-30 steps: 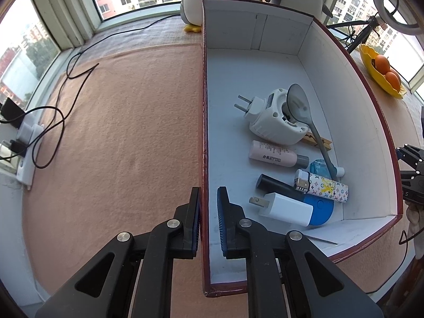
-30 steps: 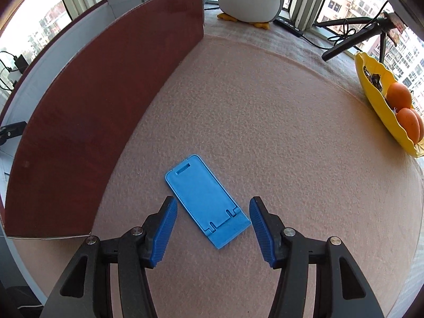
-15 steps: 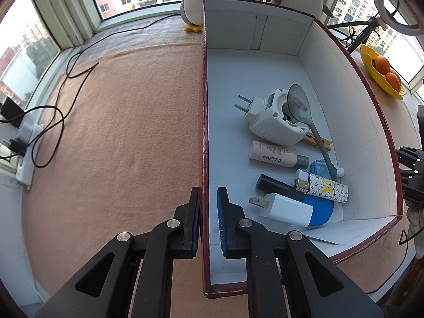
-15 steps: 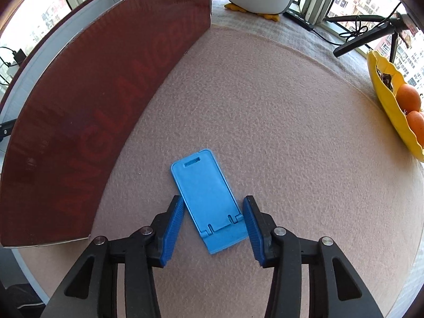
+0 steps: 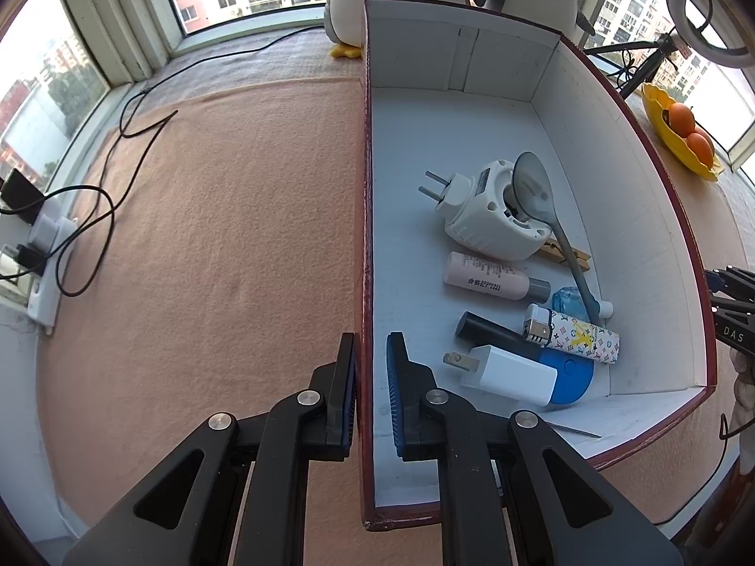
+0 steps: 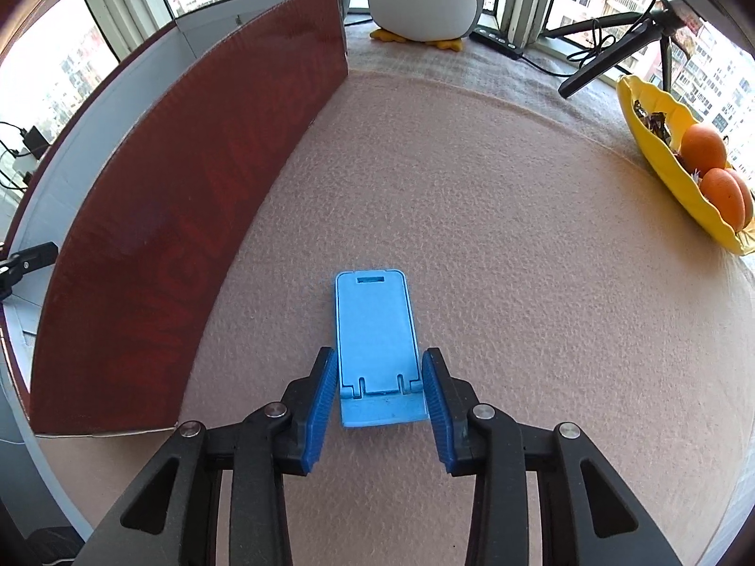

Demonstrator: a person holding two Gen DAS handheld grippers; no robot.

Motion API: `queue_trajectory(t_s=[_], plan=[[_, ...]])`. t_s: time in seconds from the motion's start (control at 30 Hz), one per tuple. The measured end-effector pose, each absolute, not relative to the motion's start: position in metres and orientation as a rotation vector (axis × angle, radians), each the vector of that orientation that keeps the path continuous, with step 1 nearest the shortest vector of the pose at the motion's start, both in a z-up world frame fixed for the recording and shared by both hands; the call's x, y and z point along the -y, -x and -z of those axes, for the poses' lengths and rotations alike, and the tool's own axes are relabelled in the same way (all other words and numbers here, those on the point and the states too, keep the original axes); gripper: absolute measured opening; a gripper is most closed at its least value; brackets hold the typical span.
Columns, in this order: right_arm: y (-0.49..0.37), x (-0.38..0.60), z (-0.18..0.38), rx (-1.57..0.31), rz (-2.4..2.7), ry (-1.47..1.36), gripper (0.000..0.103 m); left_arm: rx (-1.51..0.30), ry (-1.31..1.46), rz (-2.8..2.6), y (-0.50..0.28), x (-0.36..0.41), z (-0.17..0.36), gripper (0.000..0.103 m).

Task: Organize rigid objects
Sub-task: 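Lift the blue phone stand into the box and release it with the right tool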

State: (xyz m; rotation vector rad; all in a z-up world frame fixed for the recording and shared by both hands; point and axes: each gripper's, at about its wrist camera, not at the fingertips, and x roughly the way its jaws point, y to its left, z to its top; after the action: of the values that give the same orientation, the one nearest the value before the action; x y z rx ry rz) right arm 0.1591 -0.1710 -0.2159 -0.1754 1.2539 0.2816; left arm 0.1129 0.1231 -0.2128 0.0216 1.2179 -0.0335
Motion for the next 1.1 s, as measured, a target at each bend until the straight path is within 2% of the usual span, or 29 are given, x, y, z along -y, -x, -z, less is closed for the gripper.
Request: queue_trajectory(t_s=[0.73, 1.1], plan=[[-0.166, 0.131, 0.114, -1.013, -0.402, 0.180, 0.033, -1.211, 0.015, -0.003, -0.112, -0.125, 0.214, 0.011], [-0.169, 0.079, 0.114, -0.997, -0.509, 0.273, 0.033, -1.198, 0.049, -0.041, -0.109, -0.127, 0.213, 0.011]])
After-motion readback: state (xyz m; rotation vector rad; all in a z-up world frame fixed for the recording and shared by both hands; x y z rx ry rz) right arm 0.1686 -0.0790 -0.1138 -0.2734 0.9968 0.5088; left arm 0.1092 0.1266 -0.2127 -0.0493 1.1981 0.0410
